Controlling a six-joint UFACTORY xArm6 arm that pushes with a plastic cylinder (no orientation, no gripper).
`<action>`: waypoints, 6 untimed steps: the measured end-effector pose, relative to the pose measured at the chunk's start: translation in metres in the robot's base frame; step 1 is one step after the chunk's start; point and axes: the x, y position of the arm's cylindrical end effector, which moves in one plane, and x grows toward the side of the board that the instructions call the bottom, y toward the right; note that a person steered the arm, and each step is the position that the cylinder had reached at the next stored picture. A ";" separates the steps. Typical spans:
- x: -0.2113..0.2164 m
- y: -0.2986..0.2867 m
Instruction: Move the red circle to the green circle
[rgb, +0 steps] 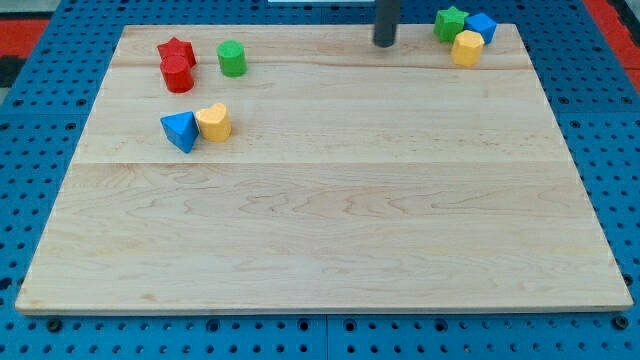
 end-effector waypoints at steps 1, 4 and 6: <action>0.055 -0.048; 0.106 -0.301; 0.080 -0.317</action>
